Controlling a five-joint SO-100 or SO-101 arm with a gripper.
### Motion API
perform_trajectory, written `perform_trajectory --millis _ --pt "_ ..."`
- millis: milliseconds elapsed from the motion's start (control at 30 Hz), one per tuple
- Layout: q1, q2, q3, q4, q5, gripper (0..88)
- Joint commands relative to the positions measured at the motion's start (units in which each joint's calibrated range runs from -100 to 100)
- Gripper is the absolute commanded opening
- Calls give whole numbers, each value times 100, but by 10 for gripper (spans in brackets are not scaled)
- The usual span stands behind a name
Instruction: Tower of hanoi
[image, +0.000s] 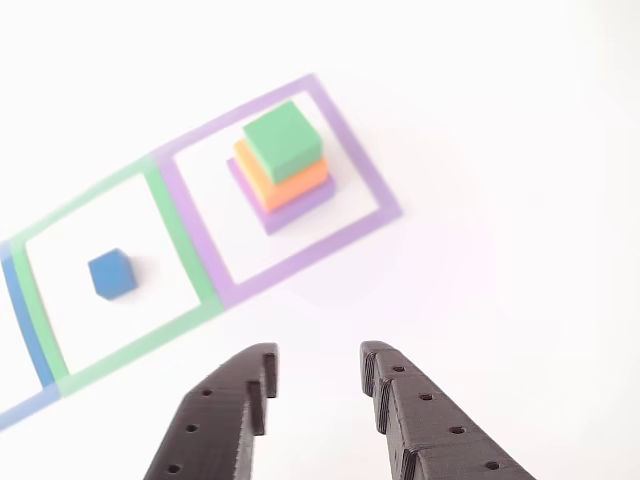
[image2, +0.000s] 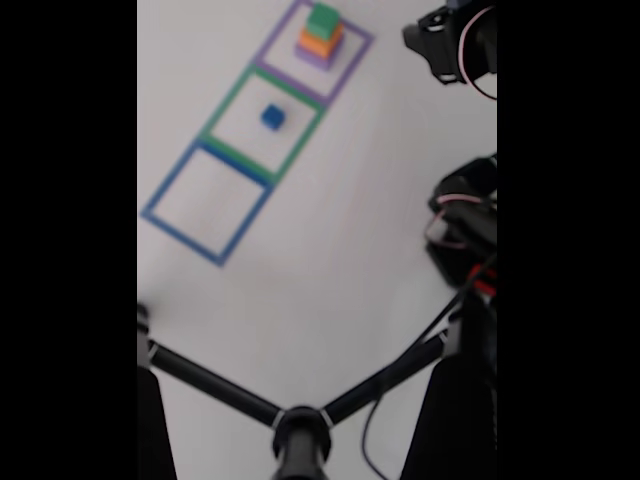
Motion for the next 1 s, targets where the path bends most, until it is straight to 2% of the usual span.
perform_trajectory --millis 0,267,400,567,800,867,933,967 --pt "310 -85 309 -475 0 188" --pt "511 -109 2063 -2540 0 302" --pt "473 -28 3218 -4248 0 346" --pt "377 319 4481 -6605 0 358" --pt "329 1191 5209 -8613 0 373" --pt "329 1458 5391 -9139 0 398" --pt "329 1756 5636 -9811 0 471" --pt "329 1894 5727 -10103 0 470"
